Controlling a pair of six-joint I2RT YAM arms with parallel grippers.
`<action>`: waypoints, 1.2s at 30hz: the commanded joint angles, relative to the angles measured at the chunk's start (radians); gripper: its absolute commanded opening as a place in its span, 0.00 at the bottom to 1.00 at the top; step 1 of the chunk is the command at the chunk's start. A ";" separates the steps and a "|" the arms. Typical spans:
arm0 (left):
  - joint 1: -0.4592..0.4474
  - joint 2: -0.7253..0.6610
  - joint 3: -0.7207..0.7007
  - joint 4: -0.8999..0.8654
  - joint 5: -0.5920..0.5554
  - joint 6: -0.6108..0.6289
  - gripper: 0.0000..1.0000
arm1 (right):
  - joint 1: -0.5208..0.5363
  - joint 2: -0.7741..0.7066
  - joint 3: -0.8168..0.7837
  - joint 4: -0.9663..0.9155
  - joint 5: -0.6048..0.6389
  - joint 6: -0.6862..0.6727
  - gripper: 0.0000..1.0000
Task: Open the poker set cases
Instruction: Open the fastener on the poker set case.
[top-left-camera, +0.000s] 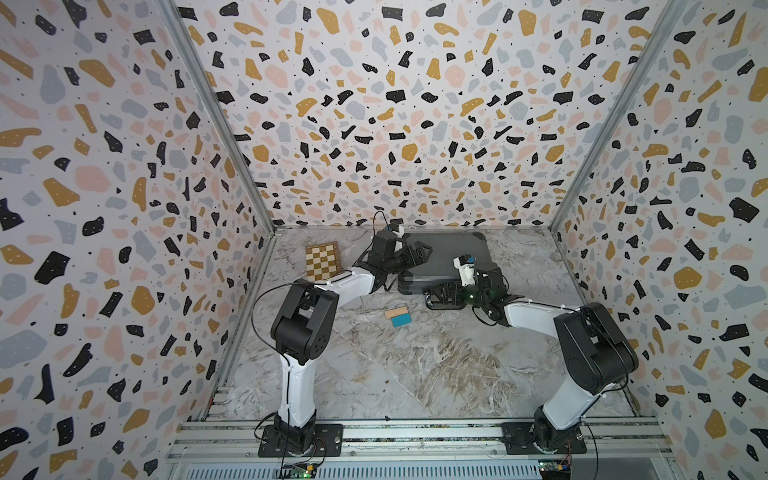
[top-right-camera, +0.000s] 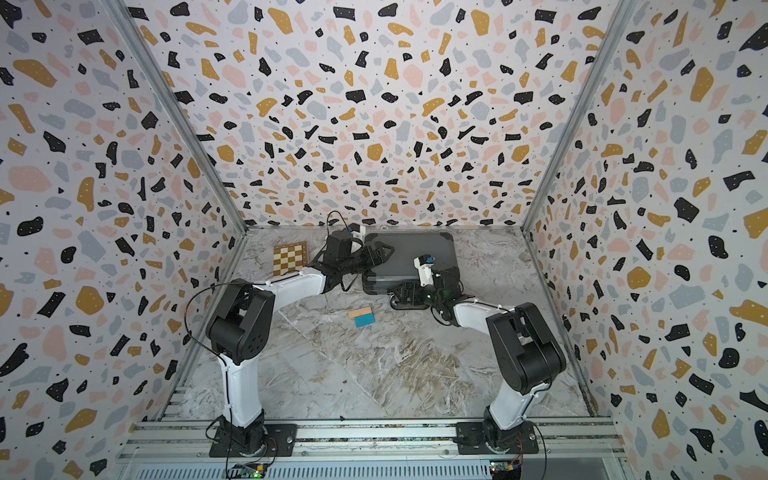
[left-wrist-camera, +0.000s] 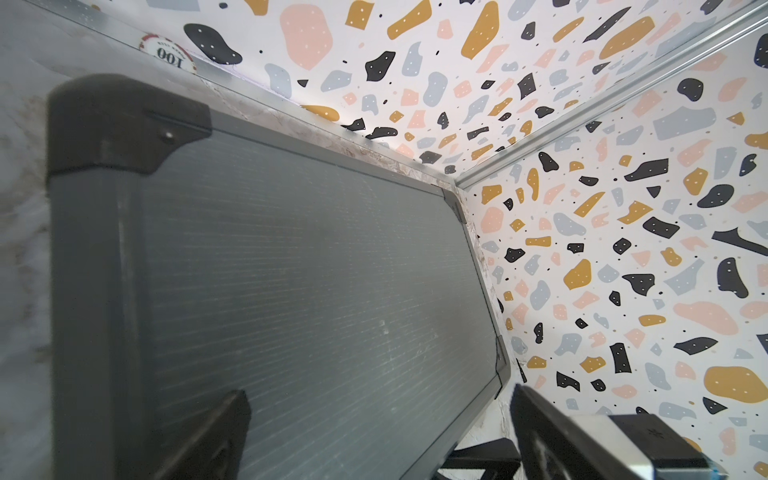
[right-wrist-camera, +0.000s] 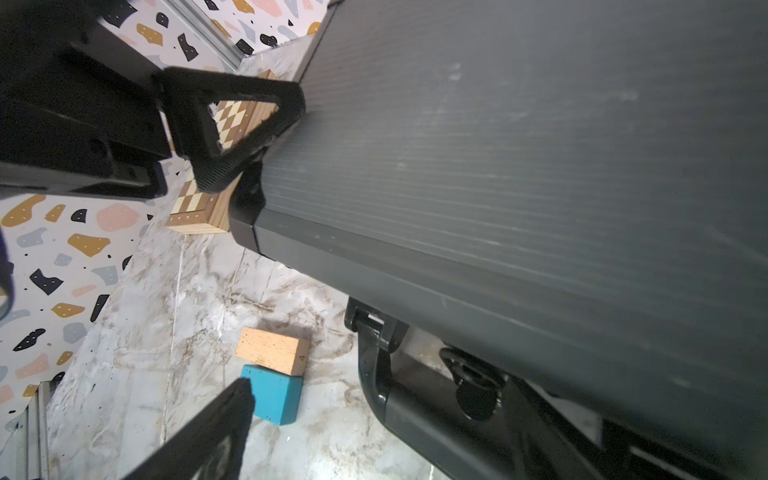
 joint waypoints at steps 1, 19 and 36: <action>0.005 0.056 -0.075 -0.224 -0.017 -0.024 0.99 | 0.030 -0.047 0.004 0.079 -0.050 -0.030 0.95; 0.014 0.046 -0.063 -0.264 -0.025 0.009 0.99 | 0.028 -0.063 -0.042 -0.058 0.252 -0.150 0.98; 0.016 0.063 -0.075 -0.247 -0.023 0.004 0.99 | 0.035 0.081 0.069 0.050 0.081 -0.030 0.98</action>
